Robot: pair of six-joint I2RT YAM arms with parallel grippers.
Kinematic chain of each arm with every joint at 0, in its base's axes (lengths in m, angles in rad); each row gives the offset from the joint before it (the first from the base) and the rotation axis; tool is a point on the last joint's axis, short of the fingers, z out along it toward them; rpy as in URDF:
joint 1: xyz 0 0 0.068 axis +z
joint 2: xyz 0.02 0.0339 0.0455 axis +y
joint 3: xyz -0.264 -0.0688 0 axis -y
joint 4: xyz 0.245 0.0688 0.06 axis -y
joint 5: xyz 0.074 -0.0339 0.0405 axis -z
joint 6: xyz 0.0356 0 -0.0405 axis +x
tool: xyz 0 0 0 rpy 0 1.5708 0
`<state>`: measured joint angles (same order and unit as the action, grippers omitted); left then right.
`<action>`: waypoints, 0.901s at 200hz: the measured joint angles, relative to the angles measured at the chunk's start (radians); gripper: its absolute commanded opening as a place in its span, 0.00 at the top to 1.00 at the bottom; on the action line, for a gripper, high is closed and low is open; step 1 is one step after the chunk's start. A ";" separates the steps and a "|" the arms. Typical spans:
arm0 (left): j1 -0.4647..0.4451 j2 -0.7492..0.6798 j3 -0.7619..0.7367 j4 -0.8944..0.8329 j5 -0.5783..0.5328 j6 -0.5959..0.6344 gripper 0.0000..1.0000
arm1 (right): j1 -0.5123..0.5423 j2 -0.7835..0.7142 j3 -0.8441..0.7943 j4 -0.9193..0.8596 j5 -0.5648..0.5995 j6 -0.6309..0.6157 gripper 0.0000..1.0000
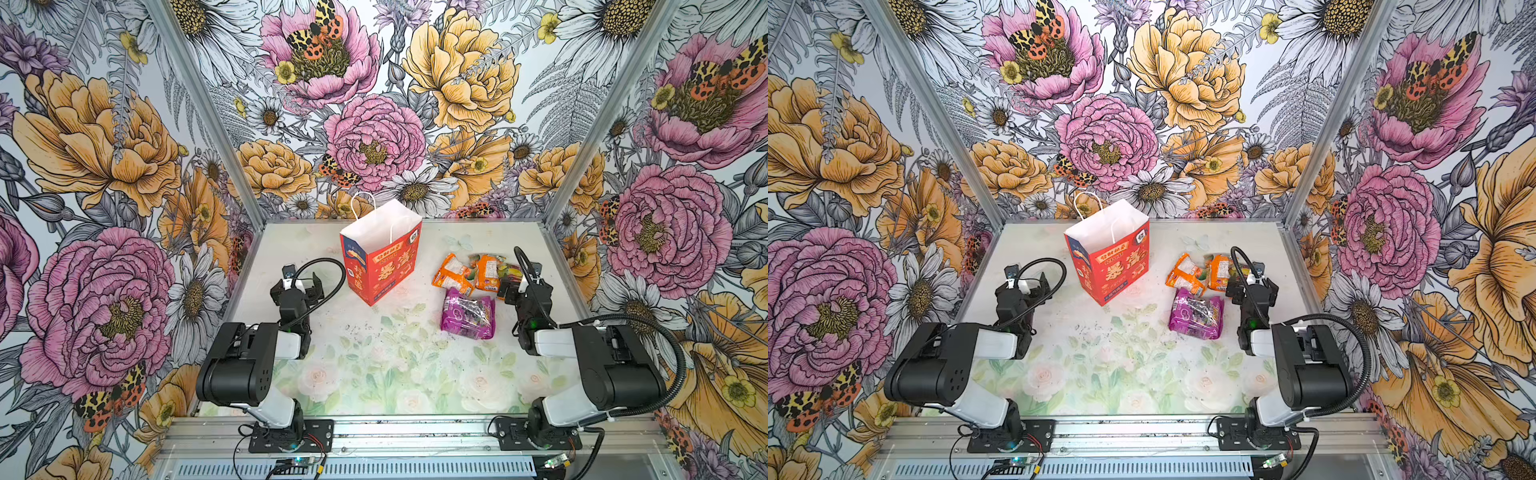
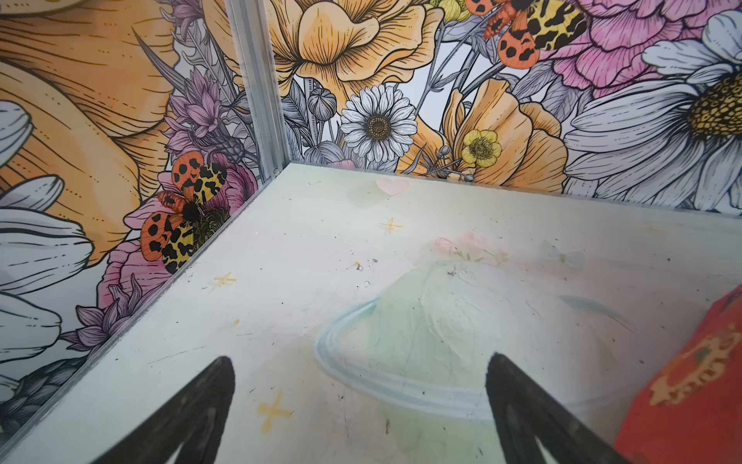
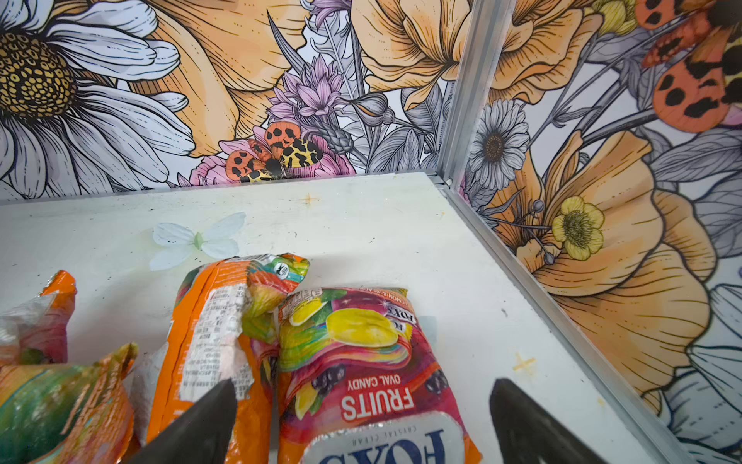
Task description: Place the snacks into the paper bag
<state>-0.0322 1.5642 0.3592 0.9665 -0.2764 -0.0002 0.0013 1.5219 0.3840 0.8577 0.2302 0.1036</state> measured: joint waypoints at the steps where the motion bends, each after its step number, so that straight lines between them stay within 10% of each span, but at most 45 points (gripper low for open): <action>1: 0.000 0.000 0.000 0.000 0.000 0.000 0.01 | 0.000 0.000 0.000 0.000 0.000 0.000 0.00; 180: 0.003 0.000 0.000 -0.009 0.058 0.004 0.01 | 0.000 0.000 0.000 0.000 0.000 0.000 0.00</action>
<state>-0.0296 1.5642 0.3595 0.9573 -0.2184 0.0040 0.0013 1.5219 0.3840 0.8577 0.2302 0.1036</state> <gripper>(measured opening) 0.986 0.997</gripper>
